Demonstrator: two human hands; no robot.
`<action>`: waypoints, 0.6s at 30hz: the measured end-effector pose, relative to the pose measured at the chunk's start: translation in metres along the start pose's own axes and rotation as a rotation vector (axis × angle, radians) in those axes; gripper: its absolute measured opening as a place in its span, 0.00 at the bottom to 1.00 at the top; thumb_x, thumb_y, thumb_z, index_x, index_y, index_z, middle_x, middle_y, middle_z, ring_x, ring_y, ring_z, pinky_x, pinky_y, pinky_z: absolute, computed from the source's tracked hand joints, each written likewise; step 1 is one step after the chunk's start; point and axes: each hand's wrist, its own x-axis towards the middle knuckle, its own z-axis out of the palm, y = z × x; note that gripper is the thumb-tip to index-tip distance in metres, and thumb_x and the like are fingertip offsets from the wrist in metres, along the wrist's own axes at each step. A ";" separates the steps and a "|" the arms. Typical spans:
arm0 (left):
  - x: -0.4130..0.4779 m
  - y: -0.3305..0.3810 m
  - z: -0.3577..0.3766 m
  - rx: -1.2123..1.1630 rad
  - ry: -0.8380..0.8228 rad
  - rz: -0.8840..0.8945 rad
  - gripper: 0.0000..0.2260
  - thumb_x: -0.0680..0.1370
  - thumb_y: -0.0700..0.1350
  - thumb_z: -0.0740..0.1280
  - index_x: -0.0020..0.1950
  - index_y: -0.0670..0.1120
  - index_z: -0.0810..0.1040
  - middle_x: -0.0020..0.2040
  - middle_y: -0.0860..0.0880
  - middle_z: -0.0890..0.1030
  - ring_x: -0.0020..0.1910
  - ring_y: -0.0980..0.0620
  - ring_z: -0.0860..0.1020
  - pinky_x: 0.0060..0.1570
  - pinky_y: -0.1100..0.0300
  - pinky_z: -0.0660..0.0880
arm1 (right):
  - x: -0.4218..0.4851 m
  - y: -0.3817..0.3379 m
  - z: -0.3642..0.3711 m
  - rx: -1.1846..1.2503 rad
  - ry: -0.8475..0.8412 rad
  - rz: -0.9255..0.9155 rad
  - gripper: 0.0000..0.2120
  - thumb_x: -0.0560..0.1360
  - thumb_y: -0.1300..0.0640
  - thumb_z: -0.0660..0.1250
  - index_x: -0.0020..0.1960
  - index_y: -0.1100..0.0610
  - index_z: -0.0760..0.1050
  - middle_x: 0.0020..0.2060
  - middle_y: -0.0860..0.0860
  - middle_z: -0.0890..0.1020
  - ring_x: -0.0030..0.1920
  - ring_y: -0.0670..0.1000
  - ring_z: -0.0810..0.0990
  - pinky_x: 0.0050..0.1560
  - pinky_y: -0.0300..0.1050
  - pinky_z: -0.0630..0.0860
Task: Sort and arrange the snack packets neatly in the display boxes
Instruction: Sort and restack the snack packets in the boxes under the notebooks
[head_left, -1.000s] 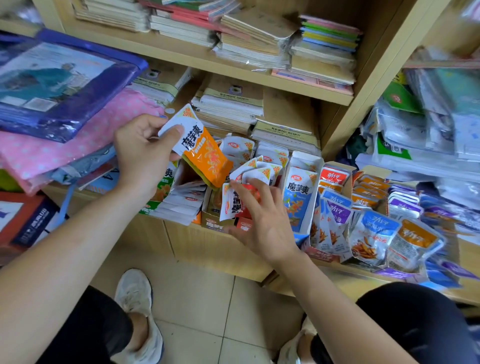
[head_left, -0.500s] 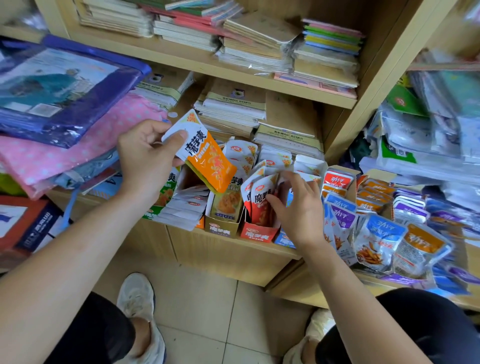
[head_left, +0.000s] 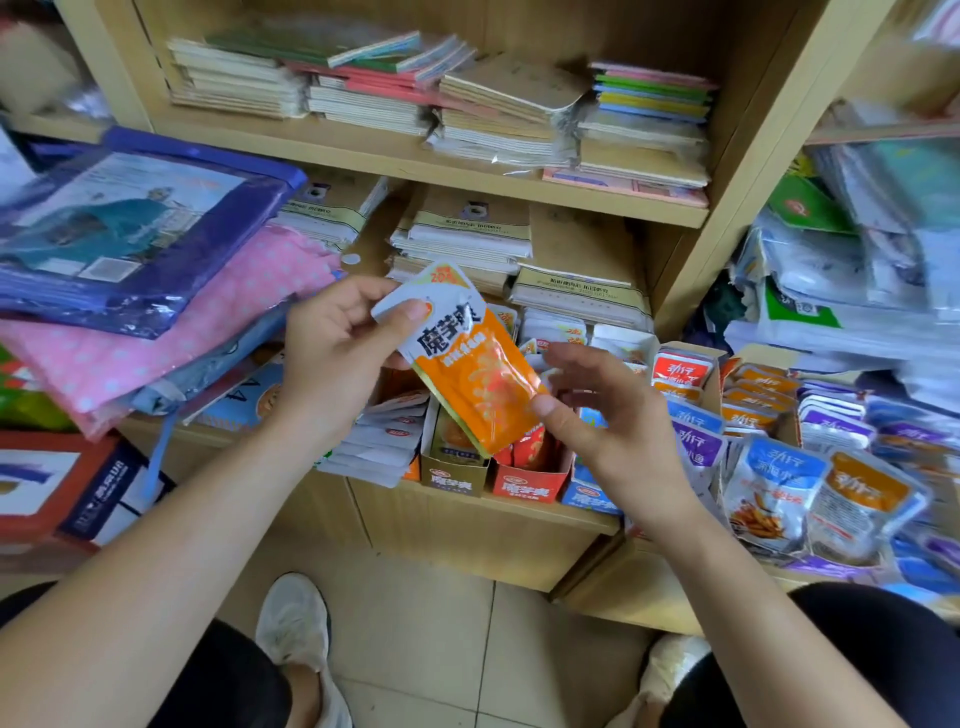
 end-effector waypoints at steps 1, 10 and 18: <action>-0.002 0.000 0.002 0.008 -0.024 -0.009 0.03 0.78 0.39 0.71 0.46 0.45 0.79 0.36 0.52 0.85 0.35 0.57 0.82 0.30 0.64 0.75 | 0.000 -0.002 0.003 0.074 -0.063 0.031 0.25 0.72 0.46 0.74 0.65 0.53 0.76 0.57 0.48 0.84 0.58 0.49 0.82 0.56 0.49 0.81; -0.007 0.004 0.012 -0.023 -0.269 -0.225 0.09 0.74 0.42 0.74 0.53 0.43 0.81 0.44 0.48 0.86 0.42 0.53 0.83 0.36 0.62 0.79 | 0.001 -0.002 0.019 0.239 -0.073 0.172 0.09 0.75 0.62 0.73 0.55 0.57 0.80 0.46 0.53 0.87 0.46 0.53 0.87 0.45 0.50 0.84; 0.013 0.004 -0.006 0.091 0.085 -0.079 0.08 0.76 0.35 0.73 0.51 0.47 0.81 0.45 0.50 0.86 0.41 0.56 0.85 0.34 0.65 0.79 | 0.009 0.014 0.015 0.123 0.348 0.162 0.04 0.78 0.56 0.71 0.51 0.55 0.79 0.44 0.49 0.86 0.45 0.49 0.86 0.45 0.49 0.83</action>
